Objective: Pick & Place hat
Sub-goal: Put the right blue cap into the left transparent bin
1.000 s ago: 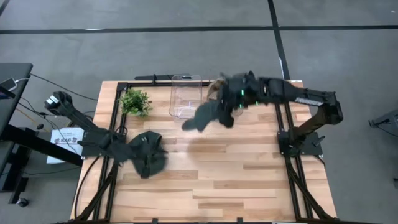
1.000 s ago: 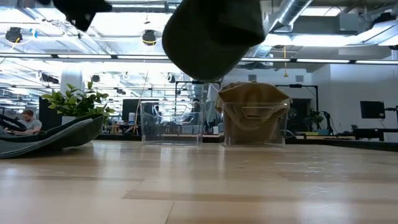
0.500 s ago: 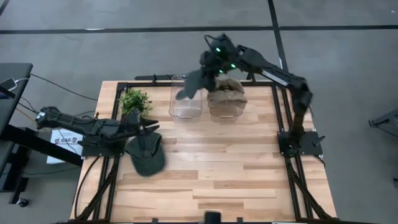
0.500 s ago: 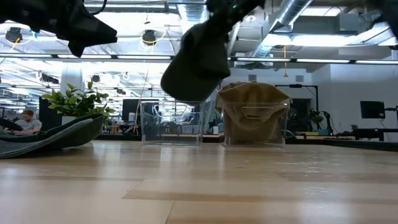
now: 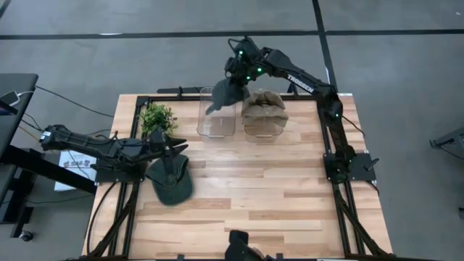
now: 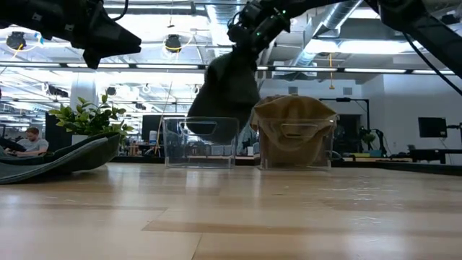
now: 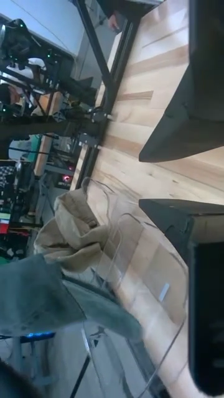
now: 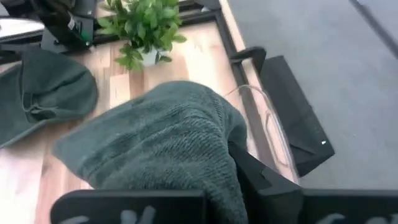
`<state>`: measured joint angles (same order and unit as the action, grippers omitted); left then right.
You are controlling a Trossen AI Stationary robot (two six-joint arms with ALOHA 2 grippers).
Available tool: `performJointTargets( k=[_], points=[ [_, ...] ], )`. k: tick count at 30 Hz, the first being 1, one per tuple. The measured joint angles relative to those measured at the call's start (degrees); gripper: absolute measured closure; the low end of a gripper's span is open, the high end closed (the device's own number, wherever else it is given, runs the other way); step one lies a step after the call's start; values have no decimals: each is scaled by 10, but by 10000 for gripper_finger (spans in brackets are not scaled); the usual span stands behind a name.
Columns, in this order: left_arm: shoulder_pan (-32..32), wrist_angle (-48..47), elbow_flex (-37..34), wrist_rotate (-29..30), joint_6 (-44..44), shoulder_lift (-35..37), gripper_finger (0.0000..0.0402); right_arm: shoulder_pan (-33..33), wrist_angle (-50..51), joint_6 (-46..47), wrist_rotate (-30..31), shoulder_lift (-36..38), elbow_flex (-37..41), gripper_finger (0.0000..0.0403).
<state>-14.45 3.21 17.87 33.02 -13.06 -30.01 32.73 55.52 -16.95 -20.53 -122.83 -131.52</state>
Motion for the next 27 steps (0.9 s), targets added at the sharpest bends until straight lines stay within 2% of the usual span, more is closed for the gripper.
performJointTargets(
  k=[4,7,11,17,27],
  points=[
    [0,3,0,0,-13,-11,300,-15,2,-1,-27,-7,1,389],
    [-2,7,0,0,-14,-27,300,-31,2,-15,-22,-12,4,388],
    [-1,21,0,3,-14,-47,300,-52,-26,-27,6,-25,11,388],
    [-1,24,0,4,-11,-58,300,-64,-97,-26,92,-58,13,389],
    [2,36,1,5,11,-59,300,-29,-150,-20,114,-117,14,389]
  ],
)
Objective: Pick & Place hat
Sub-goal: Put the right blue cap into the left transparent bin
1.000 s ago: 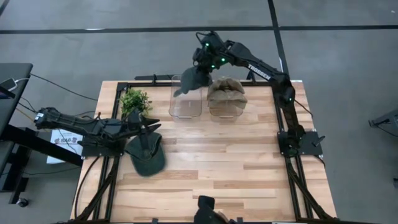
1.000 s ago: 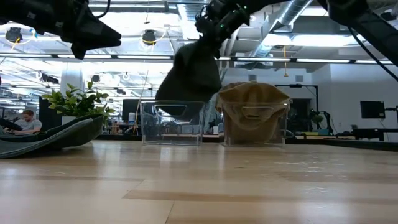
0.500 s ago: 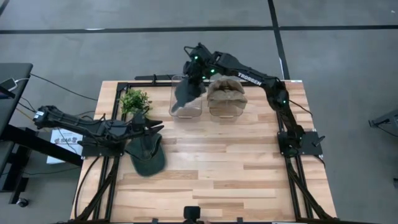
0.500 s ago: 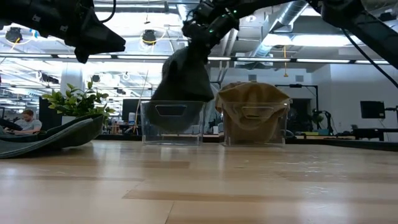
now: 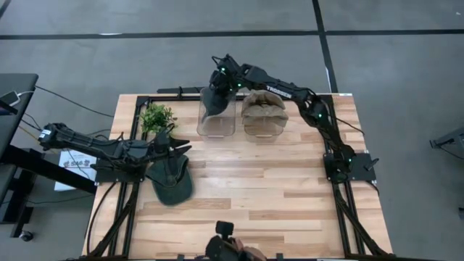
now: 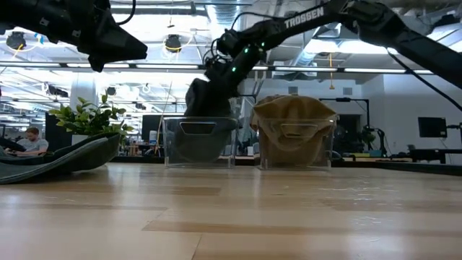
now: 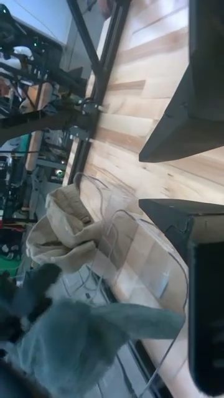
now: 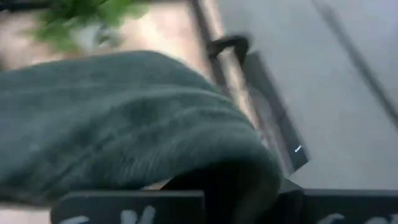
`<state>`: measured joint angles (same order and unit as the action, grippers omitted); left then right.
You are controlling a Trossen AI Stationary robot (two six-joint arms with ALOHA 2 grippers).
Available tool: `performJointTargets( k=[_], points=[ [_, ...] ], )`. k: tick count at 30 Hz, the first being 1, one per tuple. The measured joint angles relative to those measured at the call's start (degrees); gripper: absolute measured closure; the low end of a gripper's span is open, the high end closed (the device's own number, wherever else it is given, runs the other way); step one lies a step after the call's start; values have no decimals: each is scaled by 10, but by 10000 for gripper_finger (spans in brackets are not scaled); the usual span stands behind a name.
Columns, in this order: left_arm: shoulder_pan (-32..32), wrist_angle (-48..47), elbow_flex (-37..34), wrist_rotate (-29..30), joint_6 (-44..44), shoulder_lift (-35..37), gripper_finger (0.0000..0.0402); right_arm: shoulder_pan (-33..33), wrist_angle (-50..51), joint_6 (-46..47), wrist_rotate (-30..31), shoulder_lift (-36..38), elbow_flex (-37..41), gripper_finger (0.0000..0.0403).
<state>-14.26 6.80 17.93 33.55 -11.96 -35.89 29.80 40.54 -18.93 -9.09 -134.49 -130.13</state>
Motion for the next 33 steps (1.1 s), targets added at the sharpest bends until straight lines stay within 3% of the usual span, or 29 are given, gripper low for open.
performJointTargets(
  k=[13,19,24,29,33],
  points=[
    [5,2,0,12,2,-7,300,22,-20,10,73,-27,1,388],
    [5,2,0,12,2,-7,300,13,-15,10,173,-27,1,382],
    [5,1,0,12,2,-7,300,10,-15,4,201,-27,1,388],
    [5,1,0,12,2,-7,300,3,-43,-3,259,-27,1,360],
    [5,1,0,12,1,-7,300,-4,-58,-26,261,-27,1,347]
  ],
)
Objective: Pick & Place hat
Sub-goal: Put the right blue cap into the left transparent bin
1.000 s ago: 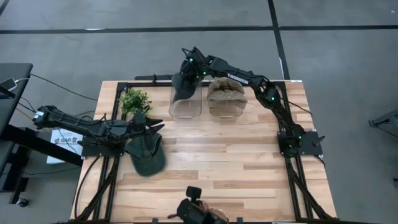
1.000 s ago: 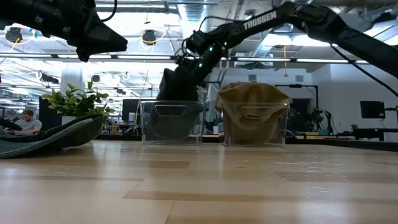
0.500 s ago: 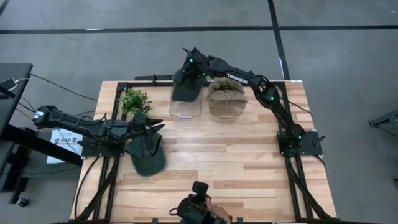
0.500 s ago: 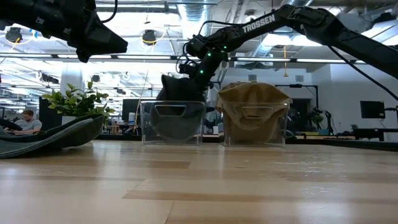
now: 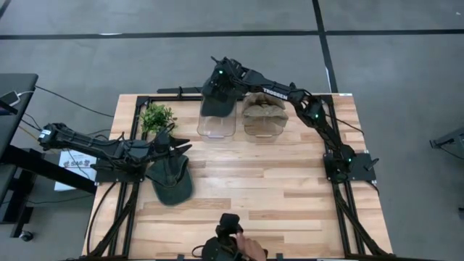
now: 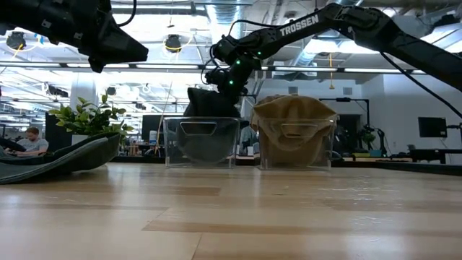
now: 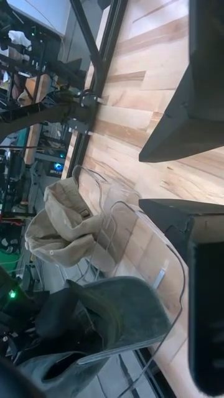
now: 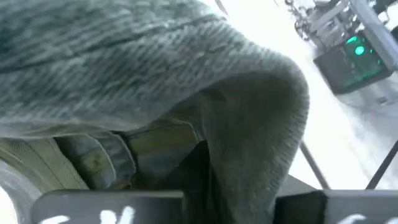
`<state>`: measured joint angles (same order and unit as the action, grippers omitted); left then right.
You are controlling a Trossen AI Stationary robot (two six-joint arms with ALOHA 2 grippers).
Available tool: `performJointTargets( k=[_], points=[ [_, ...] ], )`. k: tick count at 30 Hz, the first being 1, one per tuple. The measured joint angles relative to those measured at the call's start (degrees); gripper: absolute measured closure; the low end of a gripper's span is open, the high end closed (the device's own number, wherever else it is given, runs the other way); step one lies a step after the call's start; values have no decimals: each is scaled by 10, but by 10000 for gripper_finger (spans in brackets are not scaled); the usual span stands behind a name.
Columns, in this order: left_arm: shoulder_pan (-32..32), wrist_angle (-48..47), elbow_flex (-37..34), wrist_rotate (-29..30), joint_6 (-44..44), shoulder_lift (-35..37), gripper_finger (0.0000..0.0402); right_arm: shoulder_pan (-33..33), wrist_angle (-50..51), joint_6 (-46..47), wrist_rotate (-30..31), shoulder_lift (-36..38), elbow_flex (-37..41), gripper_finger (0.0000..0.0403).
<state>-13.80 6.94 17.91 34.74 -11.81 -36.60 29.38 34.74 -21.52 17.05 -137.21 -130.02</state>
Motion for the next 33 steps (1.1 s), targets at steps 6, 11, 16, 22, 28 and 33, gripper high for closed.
performJointTargets(
  k=[6,11,16,22,28,33],
  points=[
    [0,0,0,0,0,0,300,-12,-5,-26,11,0,0,348],
    [0,0,0,0,0,0,300,-23,-5,-53,82,0,0,357],
    [0,0,0,0,0,0,300,-27,-6,-74,96,0,0,361],
    [0,0,0,0,0,0,300,-23,8,-76,96,0,0,344],
    [0,0,0,0,0,0,300,-19,16,-86,77,0,0,298],
    [0,-4,0,0,0,0,300,-23,16,-121,69,0,0,240]
  ],
)
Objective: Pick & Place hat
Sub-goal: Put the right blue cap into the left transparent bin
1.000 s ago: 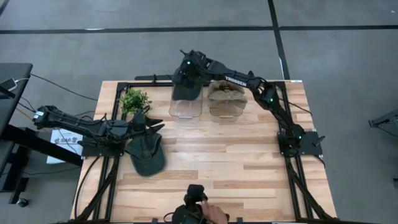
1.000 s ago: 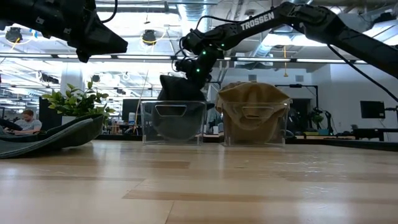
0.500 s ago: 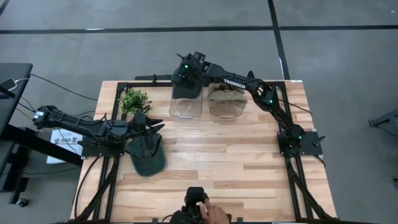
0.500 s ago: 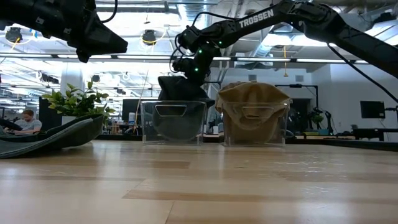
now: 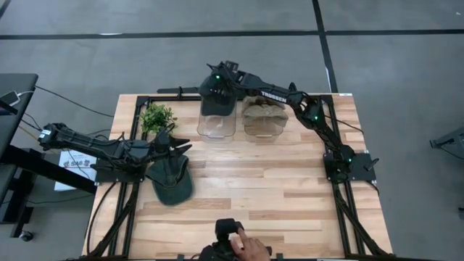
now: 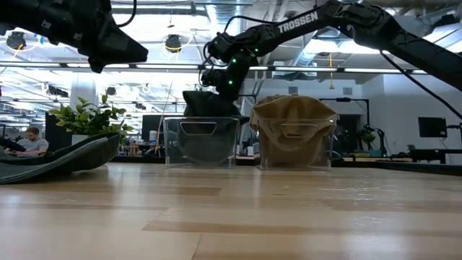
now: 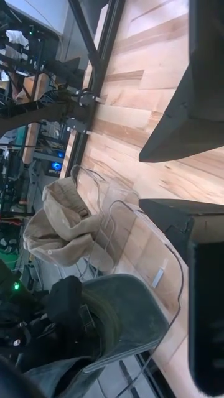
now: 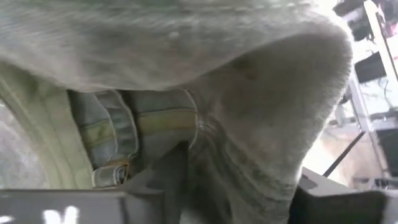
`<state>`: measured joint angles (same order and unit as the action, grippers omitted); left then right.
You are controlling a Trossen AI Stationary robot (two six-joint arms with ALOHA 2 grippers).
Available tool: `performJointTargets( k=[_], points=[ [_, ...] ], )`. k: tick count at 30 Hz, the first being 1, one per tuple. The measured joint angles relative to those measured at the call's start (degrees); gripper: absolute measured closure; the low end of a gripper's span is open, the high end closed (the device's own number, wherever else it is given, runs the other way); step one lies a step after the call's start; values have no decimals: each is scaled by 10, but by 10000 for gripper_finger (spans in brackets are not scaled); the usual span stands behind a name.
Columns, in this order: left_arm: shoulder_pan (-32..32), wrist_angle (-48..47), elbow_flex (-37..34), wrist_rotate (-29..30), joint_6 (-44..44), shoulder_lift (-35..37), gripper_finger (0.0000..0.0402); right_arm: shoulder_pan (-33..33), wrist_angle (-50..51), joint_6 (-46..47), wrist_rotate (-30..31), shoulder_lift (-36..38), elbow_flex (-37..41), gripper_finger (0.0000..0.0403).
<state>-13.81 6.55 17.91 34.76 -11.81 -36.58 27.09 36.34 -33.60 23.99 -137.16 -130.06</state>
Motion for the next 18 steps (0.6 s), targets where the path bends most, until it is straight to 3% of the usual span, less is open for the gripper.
performJointTargets(
  k=[8,18],
  points=[
    [0,-7,0,0,1,0,300,-6,20,-39,0,0,-13,184],
    [0,-12,0,9,36,0,300,-6,101,-35,5,9,-48,193]
  ],
)
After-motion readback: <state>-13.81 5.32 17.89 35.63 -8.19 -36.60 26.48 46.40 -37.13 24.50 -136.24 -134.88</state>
